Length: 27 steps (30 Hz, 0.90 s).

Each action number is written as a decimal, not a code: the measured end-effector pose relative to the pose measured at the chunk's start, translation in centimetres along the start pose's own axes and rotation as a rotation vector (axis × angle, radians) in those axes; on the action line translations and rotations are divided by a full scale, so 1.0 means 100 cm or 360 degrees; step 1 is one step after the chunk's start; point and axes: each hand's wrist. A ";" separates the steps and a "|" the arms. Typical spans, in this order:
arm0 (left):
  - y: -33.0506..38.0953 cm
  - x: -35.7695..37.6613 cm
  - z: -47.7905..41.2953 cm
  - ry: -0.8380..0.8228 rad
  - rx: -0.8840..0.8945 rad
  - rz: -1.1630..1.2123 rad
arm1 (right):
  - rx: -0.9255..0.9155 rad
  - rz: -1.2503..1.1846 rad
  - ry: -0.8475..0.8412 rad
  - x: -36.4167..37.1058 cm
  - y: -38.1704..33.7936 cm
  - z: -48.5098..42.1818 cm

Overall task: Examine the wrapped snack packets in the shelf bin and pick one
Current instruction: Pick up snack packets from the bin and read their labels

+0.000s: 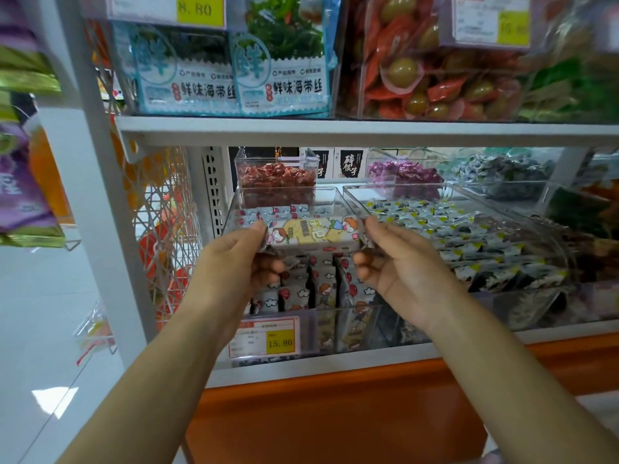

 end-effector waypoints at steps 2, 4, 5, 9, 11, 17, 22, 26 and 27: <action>0.000 0.000 0.001 0.0025 -0.0006 0.0010 | 0.0045 -0.0107 0.0013 0.001 0.000 0.000; 0.001 -0.001 0.001 -0.0005 -0.0053 0.0096 | 0.0072 -0.0189 0.0013 0.001 -0.001 0.000; 0.001 -0.001 0.000 -0.0031 -0.0088 0.0160 | 0.0078 -0.0222 0.0014 0.000 -0.001 0.000; 0.004 -0.003 -0.001 -0.0165 -0.0180 0.0395 | 0.0049 -0.0209 0.0052 -0.004 0.000 -0.002; 0.005 -0.003 -0.001 -0.0227 -0.0168 0.0424 | 0.0012 -0.0188 0.0027 -0.007 0.000 -0.003; 0.006 -0.007 0.003 -0.0388 -0.0081 0.0195 | -0.0188 0.0105 -0.0013 -0.012 0.002 -0.005; 0.008 -0.008 0.003 -0.0431 -0.0085 0.0128 | -0.0387 0.0674 0.0088 -0.014 0.005 -0.005; 0.005 -0.006 0.003 -0.0328 -0.0008 -0.0087 | -0.0366 0.0475 0.0026 -0.009 0.006 -0.005; 0.005 -0.007 0.003 -0.0336 -0.0005 -0.0087 | -0.0348 0.0402 0.0002 -0.008 0.006 -0.004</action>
Point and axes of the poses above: each hand's wrist, its own z-axis away from the middle knuckle, its own x-axis out of the palm, y = z × x, and after that the axes turned 8 degrees about -y, right-handed
